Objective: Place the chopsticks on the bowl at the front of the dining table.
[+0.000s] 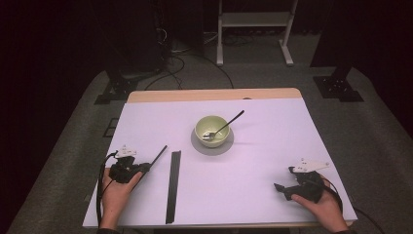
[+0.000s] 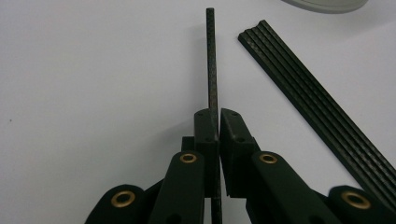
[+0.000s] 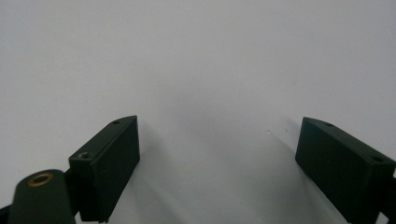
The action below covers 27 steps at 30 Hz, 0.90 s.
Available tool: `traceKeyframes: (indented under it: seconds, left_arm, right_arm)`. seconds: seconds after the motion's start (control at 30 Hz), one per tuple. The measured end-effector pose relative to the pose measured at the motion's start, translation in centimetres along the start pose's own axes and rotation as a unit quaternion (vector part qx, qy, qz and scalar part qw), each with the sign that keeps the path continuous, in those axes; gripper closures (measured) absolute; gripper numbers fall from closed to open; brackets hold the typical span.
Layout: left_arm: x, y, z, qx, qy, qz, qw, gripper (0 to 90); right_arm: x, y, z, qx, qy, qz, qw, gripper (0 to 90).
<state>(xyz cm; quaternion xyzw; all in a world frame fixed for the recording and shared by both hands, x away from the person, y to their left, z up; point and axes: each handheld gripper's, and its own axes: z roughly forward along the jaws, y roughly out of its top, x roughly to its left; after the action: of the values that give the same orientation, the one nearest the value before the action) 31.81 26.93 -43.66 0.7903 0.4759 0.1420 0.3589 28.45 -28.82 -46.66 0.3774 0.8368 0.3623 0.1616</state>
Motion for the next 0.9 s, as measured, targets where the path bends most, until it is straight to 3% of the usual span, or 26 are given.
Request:
traceKeyframes:
  seconds: [0.33,0.9]
  left_arm:
    - [-0.9,1.1,-0.7,-0.008,-0.01,-0.002,0.9999,86.4]
    - [-1.9,3.2,-0.4,-0.006,-0.016,-0.001,0.9999,86.4]
  right_arm:
    - [0.0,0.0,0.0,0.0,0.0,0.0,1.0,12.1]
    - [0.0,0.0,0.0,0.0,0.0,0.0,1.0,12.1]
